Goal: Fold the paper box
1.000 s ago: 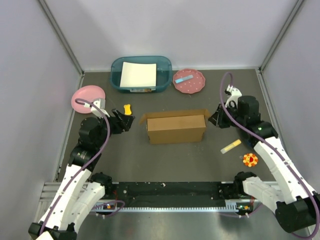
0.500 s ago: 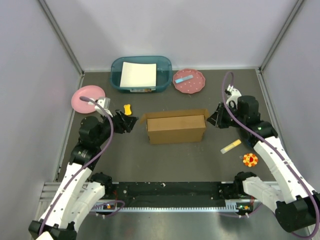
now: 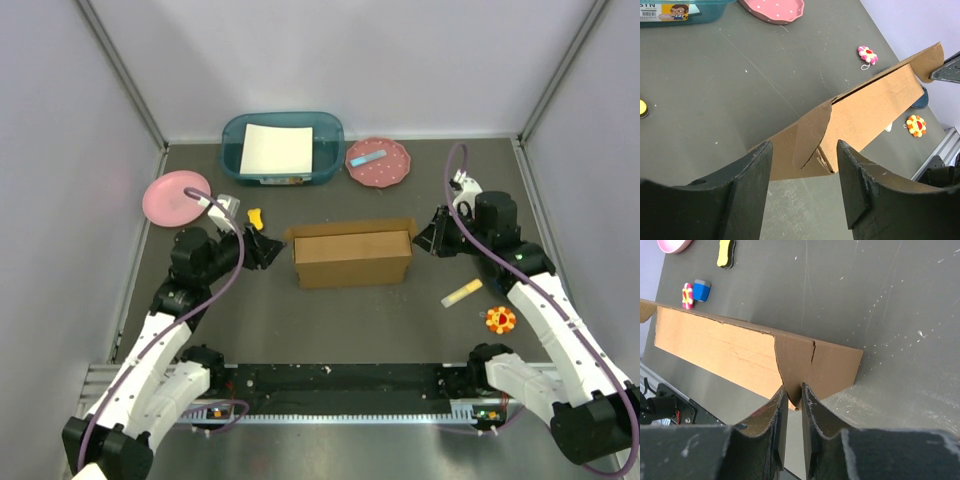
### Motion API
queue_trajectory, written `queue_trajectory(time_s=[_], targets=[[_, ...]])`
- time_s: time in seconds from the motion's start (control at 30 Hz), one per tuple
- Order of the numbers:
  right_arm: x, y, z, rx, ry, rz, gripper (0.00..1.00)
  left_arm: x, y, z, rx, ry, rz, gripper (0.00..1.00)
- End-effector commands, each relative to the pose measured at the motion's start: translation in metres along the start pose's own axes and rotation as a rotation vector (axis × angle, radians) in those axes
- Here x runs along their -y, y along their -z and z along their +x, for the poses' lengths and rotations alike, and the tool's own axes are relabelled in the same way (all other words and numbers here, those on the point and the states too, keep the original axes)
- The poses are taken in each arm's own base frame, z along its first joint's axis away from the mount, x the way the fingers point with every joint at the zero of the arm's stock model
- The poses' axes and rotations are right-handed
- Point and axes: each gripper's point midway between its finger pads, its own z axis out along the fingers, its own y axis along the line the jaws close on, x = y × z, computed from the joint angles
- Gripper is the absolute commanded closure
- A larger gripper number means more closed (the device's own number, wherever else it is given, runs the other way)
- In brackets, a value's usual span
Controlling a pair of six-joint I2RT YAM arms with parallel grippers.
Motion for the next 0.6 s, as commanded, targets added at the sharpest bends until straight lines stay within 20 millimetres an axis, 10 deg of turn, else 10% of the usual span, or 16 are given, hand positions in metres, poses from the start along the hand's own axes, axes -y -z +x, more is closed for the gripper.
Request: queue_trajectory(time_s=[0.0, 0.57], targets=[[-0.0176, 0.0017, -0.0204, 0.063, 0.019, -0.062, 0.84, 0.0083, -0.0046, -0.0131, 0.041, -0.037, 0.054, 0.42], [-0.0197, -0.0013, -0.0211, 0.057, 0.000, -0.074, 0.85, 0.0155, -0.0123, -0.0158, 0.035, -0.037, 0.089, 0.76]])
